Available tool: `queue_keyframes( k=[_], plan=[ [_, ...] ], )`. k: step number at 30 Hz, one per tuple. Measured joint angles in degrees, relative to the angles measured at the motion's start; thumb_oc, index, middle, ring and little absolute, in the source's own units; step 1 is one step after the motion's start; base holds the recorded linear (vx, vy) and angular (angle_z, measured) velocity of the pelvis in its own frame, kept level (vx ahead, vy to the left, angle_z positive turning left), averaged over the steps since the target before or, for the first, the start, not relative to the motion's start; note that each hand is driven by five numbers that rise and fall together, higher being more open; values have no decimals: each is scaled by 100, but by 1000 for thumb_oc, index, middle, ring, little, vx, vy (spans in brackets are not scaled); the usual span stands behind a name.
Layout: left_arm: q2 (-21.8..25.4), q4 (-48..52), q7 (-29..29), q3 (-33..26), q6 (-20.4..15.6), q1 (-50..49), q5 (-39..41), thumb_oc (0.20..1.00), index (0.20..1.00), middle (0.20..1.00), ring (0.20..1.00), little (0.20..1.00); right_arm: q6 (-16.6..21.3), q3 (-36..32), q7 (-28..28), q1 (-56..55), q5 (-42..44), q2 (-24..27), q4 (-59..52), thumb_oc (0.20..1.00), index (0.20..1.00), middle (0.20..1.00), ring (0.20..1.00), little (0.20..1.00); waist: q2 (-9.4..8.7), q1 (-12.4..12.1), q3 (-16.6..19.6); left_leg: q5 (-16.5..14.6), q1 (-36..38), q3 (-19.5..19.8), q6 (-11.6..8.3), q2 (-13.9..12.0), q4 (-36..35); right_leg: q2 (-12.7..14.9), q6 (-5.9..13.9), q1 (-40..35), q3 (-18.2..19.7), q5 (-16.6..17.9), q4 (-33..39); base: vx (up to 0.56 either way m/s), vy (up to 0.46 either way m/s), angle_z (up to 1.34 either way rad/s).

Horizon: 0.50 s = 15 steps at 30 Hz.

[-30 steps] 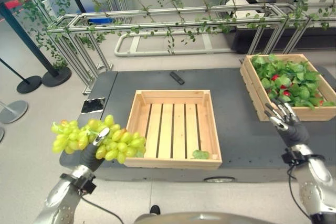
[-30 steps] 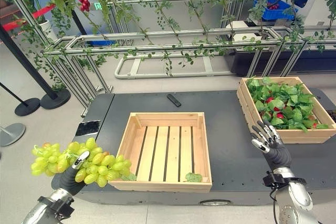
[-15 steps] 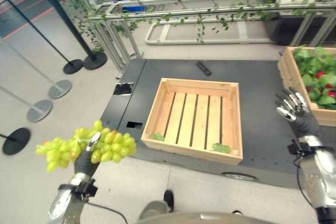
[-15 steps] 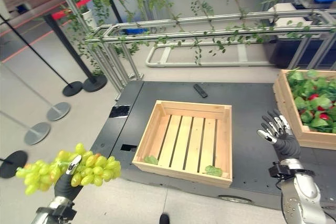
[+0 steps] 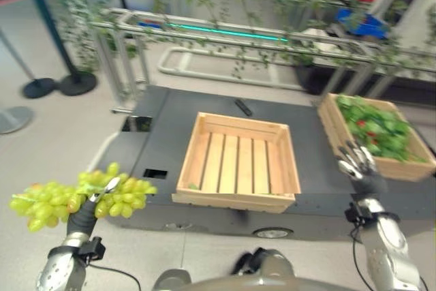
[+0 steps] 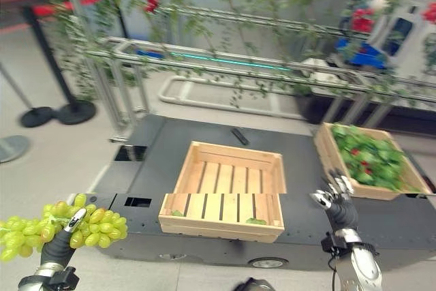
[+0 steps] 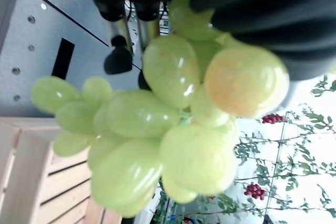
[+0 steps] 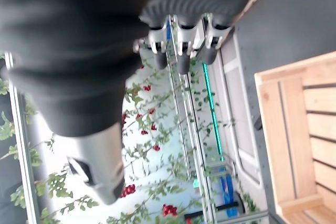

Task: Pick up the fruits from the basket on one side to the basket on the other side

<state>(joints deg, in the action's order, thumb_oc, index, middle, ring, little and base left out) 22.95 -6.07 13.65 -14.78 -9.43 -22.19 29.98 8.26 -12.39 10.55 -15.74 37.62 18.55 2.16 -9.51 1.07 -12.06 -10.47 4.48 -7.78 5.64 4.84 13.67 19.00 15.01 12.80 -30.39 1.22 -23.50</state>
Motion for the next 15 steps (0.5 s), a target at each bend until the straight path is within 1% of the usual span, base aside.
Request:
queue_keyframes(
  k=[1,2,3,4,5,6,7,8,9,10,11,12,13,14,15],
  plan=[
    [6,3,2,43,-7,-35,-3,200,200,200,200,200,0,-73,-1,-45,-2,-2,12,1000,1000,1000,1000,1000,0,21,1,152,23,-74,-3,37,-88,13,-20,1,39,31,223,-432,-142,63],
    [16,-2,1,84,-42,-64,-33,200,200,200,200,200,1,-134,-18,-10,-7,50,122,1000,1000,1000,1000,1000,95,226,-5,299,-70,-786,38,-88,-253,227,-204,89,118,250,258,-321,-162,70],
    [-29,13,6,77,-42,-53,-115,200,200,200,200,200,-12,-150,-62,-23,-20,78,145,1000,1000,1000,1000,1000,196,355,0,380,-131,-943,83,-99,-379,287,-215,157,206,353,251,-271,-120,92],
    [-124,18,-16,48,-53,-98,-161,200,200,200,200,200,-67,-135,-78,7,-140,153,132,1000,1000,1000,1000,1000,454,375,16,650,-95,-1237,108,-203,-760,447,-332,150,471,646,388,-166,-48,59],
    [-153,28,-16,45,-56,-114,-180,200,200,200,200,200,-79,-136,-75,-3,-183,194,100,1000,1000,1000,1000,1000,591,338,25,744,-74,-1273,109,-242,-926,548,-296,97,601,679,446,-149,23,8],
    [-167,38,-23,37,-62,-205,-182,200,200,200,200,200,-88,-142,-66,3,-255,252,29,1000,1000,1000,1000,1000,740,187,4,839,33,-1369,108,-241,-1095,643,-269,-96,634,712,531,-153,46,-32],
    [-169,41,-38,-8,-87,-302,-181,200,200,200,200,200,-114,-131,-48,32,-283,240,16,1000,1000,1000,1000,1000,770,68,6,839,88,-1424,96,-243,-1117,706,-242,-239,612,702,566,-160,-5,-68],
    [-163,51,-90,-75,-108,-469,-210,200,200,200,200,200,-126,-82,-25,144,-328,233,15,1000,1000,1000,1000,1000,731,-111,45,825,189,-1650,60,-231,-1182,721,-197,-408,494,672,500,-94,-125,-74],
    [-176,55,-114,-153,-112,-534,-227,200,200,200,200,200,-131,-48,-20,219,-328,235,23,1000,1000,1000,1000,1000,714,-216,52,808,224,-1778,0,-247,-1226,733,-158,-416,398,645,469,-20,-120,-111],
    [-204,46,-165,-239,-110,-624,-247,200,200,200,200,200,-132,-20,20,336,-333,231,21,1000,1000,1000,1000,1000,601,-362,86,764,235,-1914,-102,-215,-1197,534,-132,-496,323,623,552,-32,-144,-82],
    [-194,41,-189,-266,-111,-631,-249,200,200,200,200,200,-132,-29,29,356,-333,214,18,1000,1000,1000,1000,1000,487,-358,100,709,235,-1791,-112,-104,-1169,418,-124,-608,317,629,753,-71,-212,-79],
    [-253,-15,-217,-246,-111,-588,-286,200,200,200,200,200,-135,-63,35,367,-332,243,91,1000,1000,1000,1000,1000,438,-362,108,711,242,-1443,-107,0,-1126,325,-427,-751,360,417,1031,-84,-281,-40],
    [-390,-45,-255,-234,-112,-546,-414,200,200,200,200,200,-164,-76,38,252,-335,232,60,1000,1000,1000,1000,1000,498,-327,180,712,184,-1395,-162,-105,-1106,166,-312,-767,590,400,1181,-66,-207,-33],
    [-430,-46,-271,-226,-118,-538,-453,200,200,200,200,200,-181,-72,57,160,-344,233,53,1000,1000,1000,1000,1000,531,-346,238,724,160,-1367,-203,-162,-1132,121,-304,-758,634,390,1134,-43,-148,-12],
    [-437,-51,-285,-172,-124,-469,-482,200,200,200,200,200,-190,-112,56,47,-348,229,51,1000,1000,1000,1000,1000,463,-258,284,733,176,-1244,-274,-199,-1191,52,-290,-761,647,240,1123,-28,-81,-1]
  ],
)
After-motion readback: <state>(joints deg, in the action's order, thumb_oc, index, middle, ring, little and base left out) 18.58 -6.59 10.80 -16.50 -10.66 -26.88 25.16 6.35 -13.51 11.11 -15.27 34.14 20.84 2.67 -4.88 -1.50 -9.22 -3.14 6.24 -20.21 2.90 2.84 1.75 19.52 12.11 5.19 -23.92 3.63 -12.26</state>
